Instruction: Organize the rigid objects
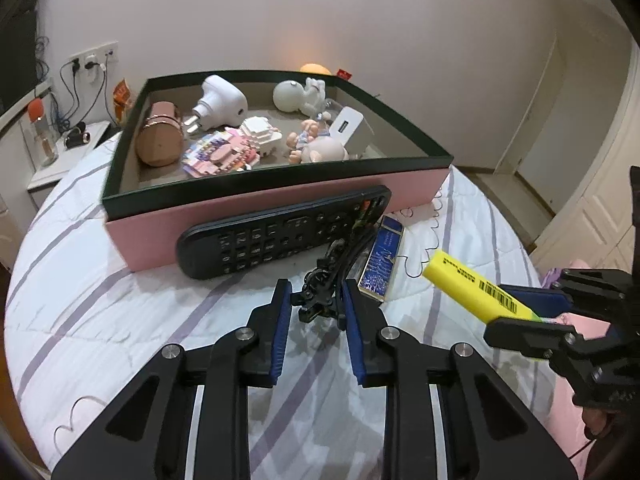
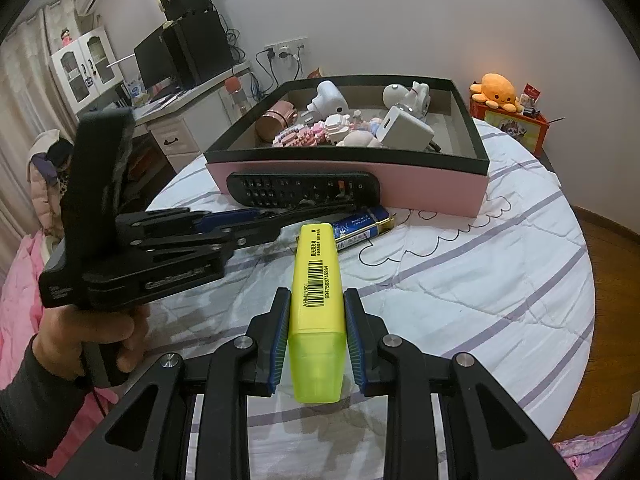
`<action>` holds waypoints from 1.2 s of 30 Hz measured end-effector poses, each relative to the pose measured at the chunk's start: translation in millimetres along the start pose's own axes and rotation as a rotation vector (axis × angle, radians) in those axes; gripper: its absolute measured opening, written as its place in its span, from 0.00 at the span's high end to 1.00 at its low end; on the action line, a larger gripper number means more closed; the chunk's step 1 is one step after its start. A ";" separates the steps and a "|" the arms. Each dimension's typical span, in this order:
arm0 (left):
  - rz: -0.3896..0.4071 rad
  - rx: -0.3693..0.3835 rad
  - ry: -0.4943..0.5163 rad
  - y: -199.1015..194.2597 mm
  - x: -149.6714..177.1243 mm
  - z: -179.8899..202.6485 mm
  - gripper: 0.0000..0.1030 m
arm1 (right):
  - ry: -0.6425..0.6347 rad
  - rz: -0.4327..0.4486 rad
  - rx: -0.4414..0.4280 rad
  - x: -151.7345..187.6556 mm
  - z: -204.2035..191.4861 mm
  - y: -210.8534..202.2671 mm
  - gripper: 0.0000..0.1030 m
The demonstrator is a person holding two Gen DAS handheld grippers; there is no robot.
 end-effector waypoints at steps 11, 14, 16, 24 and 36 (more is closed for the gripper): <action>-0.003 -0.017 0.001 -5.6 6.0 -8.0 0.75 | -0.008 0.002 -0.012 -4.1 -7.5 2.3 0.74; 0.016 -0.010 0.013 -17.4 3.7 -2.7 0.75 | -0.006 0.010 -0.003 -5.8 -5.4 -1.5 0.74; 0.036 -0.008 0.016 -27.7 0.4 -0.5 0.75 | -0.005 0.019 0.001 -8.3 -4.0 -5.0 0.74; 0.128 -0.012 0.016 -74.6 -22.6 0.8 0.75 | -0.011 0.069 0.005 -29.2 -0.4 -17.2 0.74; 0.176 -0.068 0.000 -41.8 -97.3 -33.4 0.75 | -0.067 0.129 0.047 -133.5 29.7 8.7 0.74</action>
Point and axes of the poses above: each gripper's, at about its wrist camera, not at the fingertips, and y roughly the way its jaws point, z to its right, x to its underside, the point moved 7 cm from there along y, roughly the way its jaws point, and after that the axes turned 3 degrees about -y, right-handed, at the moved point
